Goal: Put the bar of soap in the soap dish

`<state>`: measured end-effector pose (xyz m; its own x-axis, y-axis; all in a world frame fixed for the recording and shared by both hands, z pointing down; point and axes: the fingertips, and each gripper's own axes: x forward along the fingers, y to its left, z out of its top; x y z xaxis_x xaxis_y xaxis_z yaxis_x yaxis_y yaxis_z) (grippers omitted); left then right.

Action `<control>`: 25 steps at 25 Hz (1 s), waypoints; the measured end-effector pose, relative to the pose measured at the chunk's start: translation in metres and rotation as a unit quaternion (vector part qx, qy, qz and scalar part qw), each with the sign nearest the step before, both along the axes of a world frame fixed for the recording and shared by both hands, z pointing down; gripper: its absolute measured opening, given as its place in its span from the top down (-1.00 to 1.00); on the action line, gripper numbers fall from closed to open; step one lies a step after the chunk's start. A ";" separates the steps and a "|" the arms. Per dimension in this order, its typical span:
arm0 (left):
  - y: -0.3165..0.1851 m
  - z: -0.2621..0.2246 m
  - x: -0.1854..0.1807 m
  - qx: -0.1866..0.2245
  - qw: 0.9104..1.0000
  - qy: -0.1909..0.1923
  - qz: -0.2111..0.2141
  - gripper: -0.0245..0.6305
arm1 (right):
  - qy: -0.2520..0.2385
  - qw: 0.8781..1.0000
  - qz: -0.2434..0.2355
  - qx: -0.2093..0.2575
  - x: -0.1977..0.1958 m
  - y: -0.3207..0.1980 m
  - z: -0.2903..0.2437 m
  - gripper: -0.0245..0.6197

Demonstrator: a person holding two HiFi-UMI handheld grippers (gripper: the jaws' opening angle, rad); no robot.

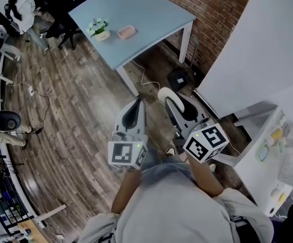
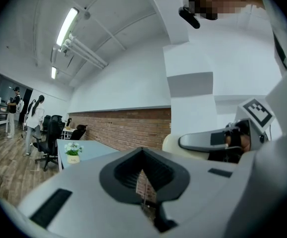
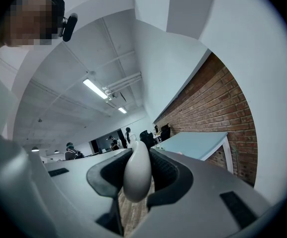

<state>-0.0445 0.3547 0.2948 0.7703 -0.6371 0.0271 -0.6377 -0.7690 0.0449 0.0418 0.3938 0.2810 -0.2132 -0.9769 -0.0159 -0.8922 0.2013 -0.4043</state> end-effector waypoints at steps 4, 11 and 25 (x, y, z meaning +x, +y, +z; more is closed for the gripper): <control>-0.023 -0.001 -0.003 0.000 1.000 0.004 -0.001 0.92 | 0.001 1.000 -0.002 0.000 -0.002 -0.023 -0.001 0.57; -0.075 -0.004 -0.018 0.006 1.000 0.005 0.006 0.92 | 0.006 1.000 0.002 -0.003 -0.017 -0.073 0.002 0.57; -0.169 -0.016 -0.049 0.018 0.999 0.013 0.035 0.92 | 0.017 1.000 0.015 0.000 -0.056 -0.166 -0.006 0.57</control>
